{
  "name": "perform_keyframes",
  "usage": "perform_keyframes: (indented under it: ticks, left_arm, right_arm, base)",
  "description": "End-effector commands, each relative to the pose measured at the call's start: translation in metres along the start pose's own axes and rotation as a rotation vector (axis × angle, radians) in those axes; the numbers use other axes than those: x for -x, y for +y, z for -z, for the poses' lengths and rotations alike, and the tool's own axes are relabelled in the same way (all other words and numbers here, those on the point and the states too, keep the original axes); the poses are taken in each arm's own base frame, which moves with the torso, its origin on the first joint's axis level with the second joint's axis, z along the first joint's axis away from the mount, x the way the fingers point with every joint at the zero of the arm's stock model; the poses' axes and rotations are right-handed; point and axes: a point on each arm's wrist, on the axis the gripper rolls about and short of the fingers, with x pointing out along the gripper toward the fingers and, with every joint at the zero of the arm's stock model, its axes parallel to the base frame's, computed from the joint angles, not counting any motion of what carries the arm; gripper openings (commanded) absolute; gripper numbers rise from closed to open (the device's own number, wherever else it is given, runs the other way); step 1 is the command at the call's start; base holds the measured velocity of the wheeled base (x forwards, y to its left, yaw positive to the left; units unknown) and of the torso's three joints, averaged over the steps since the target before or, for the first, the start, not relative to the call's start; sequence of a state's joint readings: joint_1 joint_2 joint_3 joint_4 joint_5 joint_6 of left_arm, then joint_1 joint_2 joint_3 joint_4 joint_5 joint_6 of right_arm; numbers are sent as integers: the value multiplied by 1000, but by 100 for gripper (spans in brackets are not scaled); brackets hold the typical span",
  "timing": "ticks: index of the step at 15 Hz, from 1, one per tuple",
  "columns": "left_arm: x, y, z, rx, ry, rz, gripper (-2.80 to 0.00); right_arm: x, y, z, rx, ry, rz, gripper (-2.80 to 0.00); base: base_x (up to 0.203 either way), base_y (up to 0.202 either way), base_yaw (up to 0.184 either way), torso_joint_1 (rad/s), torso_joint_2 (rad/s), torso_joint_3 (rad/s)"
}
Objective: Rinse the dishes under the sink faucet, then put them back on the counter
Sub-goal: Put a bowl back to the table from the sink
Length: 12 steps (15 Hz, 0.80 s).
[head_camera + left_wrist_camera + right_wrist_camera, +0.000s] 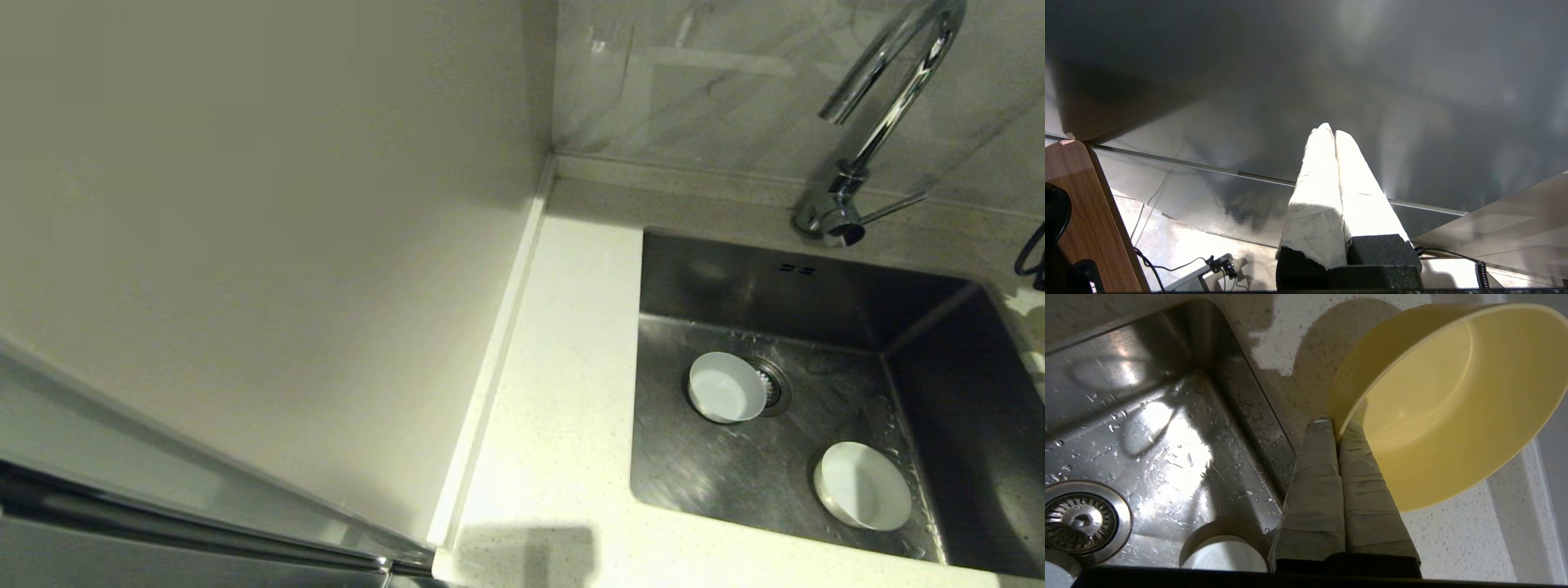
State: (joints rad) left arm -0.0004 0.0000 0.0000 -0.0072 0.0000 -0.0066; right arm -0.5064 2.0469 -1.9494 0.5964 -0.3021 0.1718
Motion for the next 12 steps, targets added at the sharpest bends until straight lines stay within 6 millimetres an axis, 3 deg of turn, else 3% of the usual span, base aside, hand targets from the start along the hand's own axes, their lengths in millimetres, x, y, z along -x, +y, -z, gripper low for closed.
perform_keyframes:
  ticks: [1,4,5,12]
  left_arm:
    - [0,0,1,1,3,1,-280]
    - [0,0,1,1,3,0,-280]
    - [0,0,1,1,3,0,-280]
    - [0,0,1,1,3,1,-280]
  right_arm:
    - [-6,1,2,3,15,5,-280]
    - [-8,1,4,5,19,23,-280]
    - [-9,1,4,4,22,24,0]
    - [-1,-2,1,-14,6,20,0]
  base:
    - [0,0,0,0,0,0]
    - [0,0,0,0,0,0]
    - [0,0,0,0,0,0]
    - [0,0,0,0,0,0]
